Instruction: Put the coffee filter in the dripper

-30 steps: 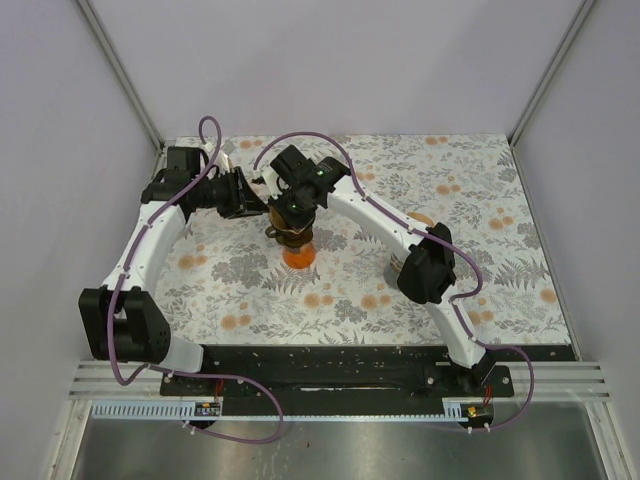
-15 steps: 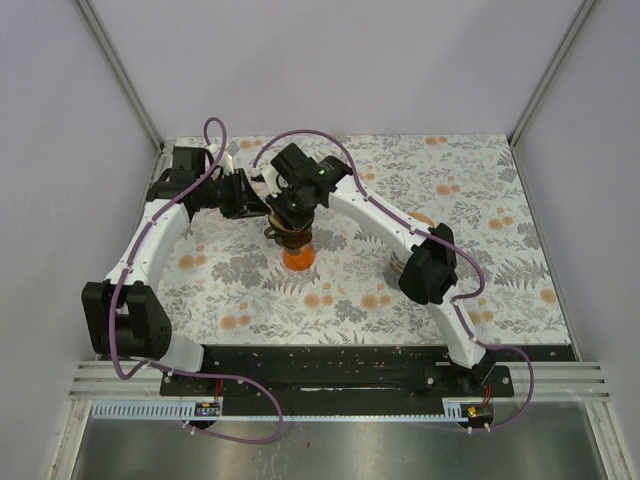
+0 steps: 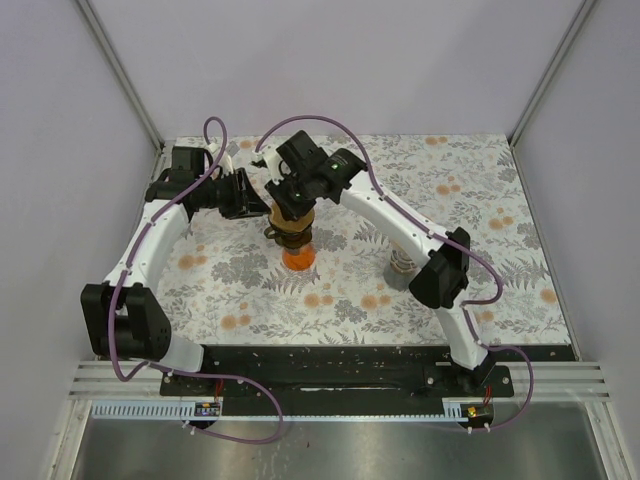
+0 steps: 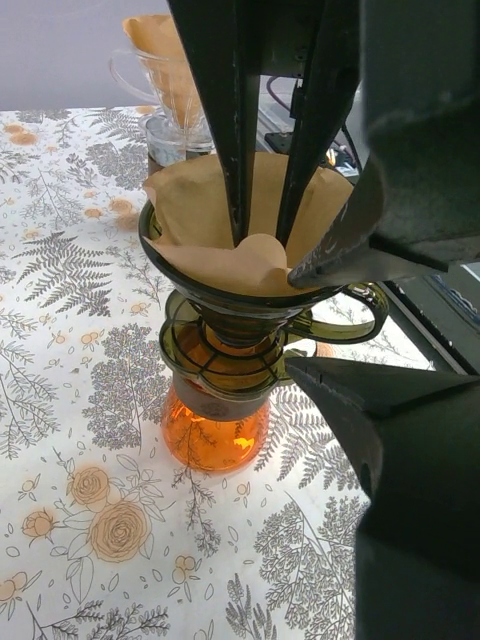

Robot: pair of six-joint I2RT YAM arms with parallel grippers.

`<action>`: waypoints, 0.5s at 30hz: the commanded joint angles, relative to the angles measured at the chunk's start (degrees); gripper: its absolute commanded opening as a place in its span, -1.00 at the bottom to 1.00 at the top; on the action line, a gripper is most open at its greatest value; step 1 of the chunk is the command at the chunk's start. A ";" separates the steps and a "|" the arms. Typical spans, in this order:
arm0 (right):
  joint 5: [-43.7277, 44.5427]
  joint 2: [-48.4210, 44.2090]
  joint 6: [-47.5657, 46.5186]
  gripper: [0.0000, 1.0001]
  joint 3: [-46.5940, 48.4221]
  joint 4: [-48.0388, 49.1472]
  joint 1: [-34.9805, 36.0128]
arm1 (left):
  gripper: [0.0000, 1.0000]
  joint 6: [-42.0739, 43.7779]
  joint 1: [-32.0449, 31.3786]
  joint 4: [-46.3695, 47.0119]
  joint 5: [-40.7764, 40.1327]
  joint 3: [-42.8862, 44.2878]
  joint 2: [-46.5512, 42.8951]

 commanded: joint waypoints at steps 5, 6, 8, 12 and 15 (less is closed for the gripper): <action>2.62 -6.87 -0.31 -0.39 0.57 2.88 -0.08 | -0.03 2.75 -0.16 -2.38 -1.97 5.21 -3.70; 2.88 -7.04 -0.22 -0.39 0.57 2.89 -0.08 | -0.01 3.10 -0.16 -2.73 -2.14 5.47 -3.79; 3.67 -7.13 -0.05 -0.39 0.65 2.89 -0.08 | 0.01 3.54 -0.16 -3.26 -2.32 5.82 -3.79; 5.43 -8.01 0.83 -0.39 0.65 3.41 -0.08 | 0.06 4.42 0.01 -4.14 -2.76 6.53 -3.79; 11.04 -9.94 1.36 -0.28 0.57 3.50 -0.26 | 0.10 5.56 0.98 -4.85 -3.37 8.54 -3.70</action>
